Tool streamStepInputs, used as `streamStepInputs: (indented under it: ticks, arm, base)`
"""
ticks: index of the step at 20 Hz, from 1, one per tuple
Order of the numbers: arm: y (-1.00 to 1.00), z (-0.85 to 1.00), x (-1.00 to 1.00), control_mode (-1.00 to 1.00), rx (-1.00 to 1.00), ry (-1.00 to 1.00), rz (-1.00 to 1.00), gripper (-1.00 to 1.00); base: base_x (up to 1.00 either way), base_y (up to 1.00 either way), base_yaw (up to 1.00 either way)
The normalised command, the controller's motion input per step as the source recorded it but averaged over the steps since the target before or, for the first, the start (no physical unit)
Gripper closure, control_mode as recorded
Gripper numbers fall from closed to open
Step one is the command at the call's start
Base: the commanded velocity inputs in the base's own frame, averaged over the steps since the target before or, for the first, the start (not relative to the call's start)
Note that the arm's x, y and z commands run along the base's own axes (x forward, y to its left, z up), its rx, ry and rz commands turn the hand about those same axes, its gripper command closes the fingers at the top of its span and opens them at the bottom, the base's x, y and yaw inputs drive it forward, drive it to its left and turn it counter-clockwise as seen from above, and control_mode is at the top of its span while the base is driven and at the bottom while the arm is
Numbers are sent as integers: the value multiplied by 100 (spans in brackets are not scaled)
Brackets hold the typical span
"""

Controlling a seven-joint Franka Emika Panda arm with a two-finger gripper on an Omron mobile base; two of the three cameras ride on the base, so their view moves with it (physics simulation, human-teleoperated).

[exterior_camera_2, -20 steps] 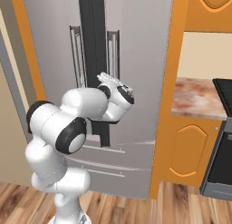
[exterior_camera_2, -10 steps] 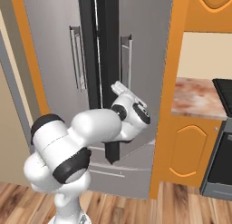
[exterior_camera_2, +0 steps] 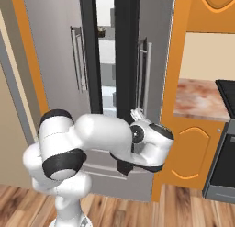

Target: Take the cupcakes from the fridge and place them on the empty tray on the dining counter.

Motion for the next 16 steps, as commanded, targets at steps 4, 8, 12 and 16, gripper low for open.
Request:
streamStepInputs:
  ticks: [4, 8, 12, 16]
  arm:
    - [-100, 2, -97, -100, 37, 40, -14, 100]
    - [-54, 60, -97, -100, 29, -4, -3, 100]
    - [0, 100, -36, -100, 8, -39, 0, 100]
    - [0, 100, -50, -100, 7, -17, 0, 100]
  base:
    - [0, 0, 0]
    - [0, 0, 0]
    - [0, 0, 0]
    - [0, 0, 0]
